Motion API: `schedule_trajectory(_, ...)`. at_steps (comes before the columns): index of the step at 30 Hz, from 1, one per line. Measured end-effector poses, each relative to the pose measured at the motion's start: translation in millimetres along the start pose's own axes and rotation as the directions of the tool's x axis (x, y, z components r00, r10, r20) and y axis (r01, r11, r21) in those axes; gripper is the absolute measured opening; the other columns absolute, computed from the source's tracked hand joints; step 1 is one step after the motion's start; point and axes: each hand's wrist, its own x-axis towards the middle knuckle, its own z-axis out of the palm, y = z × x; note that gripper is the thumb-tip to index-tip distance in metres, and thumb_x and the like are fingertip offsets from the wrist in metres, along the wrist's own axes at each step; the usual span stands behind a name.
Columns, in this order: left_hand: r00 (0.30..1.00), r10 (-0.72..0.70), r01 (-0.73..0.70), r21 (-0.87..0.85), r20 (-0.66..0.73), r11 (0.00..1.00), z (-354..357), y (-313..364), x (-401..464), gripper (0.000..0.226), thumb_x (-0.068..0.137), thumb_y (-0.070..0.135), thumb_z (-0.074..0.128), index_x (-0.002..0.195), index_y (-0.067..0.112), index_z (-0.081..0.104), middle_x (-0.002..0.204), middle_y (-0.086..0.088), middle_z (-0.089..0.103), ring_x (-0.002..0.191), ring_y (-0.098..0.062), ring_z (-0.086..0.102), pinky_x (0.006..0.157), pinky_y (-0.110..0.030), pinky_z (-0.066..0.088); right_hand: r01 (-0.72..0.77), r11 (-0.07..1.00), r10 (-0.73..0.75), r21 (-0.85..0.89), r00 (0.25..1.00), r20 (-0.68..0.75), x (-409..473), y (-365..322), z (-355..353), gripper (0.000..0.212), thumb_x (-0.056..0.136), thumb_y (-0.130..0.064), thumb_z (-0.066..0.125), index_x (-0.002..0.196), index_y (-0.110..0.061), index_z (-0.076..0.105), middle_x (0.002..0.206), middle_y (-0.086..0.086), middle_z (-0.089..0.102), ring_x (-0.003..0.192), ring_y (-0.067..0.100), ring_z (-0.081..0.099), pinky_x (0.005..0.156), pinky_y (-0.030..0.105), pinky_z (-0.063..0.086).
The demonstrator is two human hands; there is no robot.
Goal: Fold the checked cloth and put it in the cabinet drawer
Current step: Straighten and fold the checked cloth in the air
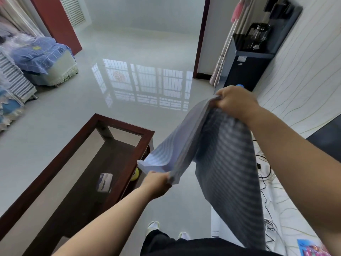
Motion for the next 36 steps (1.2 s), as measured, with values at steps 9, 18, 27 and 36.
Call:
schedule_trajectory(9,0.917,-0.251,0.256,0.023,0.310,0.966,26.2,-91.7,-21.5,0.033,0.095,0.044,0.044,0.127,0.037,0.044,0.145,0.010,0.045,0.136,-0.018,0.040,0.110,-0.054,0.020,-0.126,0.965,0.195,0.230,0.931,-0.309,3.5,28.8,-6.3,0.022,0.090,-0.027,0.052,0.085,-0.019,0.072,0.073,0.002,0.064,0.072,0.024,0.057,0.064,0.027,0.039)
schedule_trajectory(18,0.943,-0.222,0.321,-0.510,0.247,0.798,35.0,-24.6,2.6,0.062,0.090,0.062,0.042,0.145,0.032,0.035,0.157,-0.004,0.026,0.145,-0.022,0.023,0.116,-0.043,0.024,-0.093,0.954,0.189,0.285,0.925,-0.331,14.3,-5.0,-12.7,0.026,0.089,-0.023,0.053,0.072,-0.007,0.066,0.065,0.009,0.063,0.062,0.024,0.056,0.058,0.026,0.041)
schedule_trajectory(27,0.891,-0.421,0.356,-0.834,0.168,0.420,27.6,19.1,24.2,0.060,0.096,0.044,0.048,0.148,0.020,0.029,0.151,-0.010,0.033,0.136,-0.029,0.035,0.106,-0.043,0.033,0.015,0.947,0.140,0.322,0.881,-0.452,18.3,-5.2,-30.2,0.026,0.087,-0.018,0.053,0.062,-0.014,0.060,0.052,0.001,0.049,0.051,0.017,0.046,0.051,0.024,0.035)
schedule_trajectory(36,0.931,-0.314,0.223,-0.390,-0.188,0.893,4.3,-4.2,36.4,0.031,0.081,0.046,0.065,0.096,0.022,0.053,0.104,0.000,0.064,0.105,-0.025,0.058,0.083,-0.036,0.034,0.133,0.915,0.057,0.381,0.892,-0.449,21.7,-10.5,-35.0,0.034,0.089,-0.025,0.058,0.055,-0.025,0.055,0.048,-0.009,0.046,0.045,0.008,0.041,0.049,0.024,0.036)
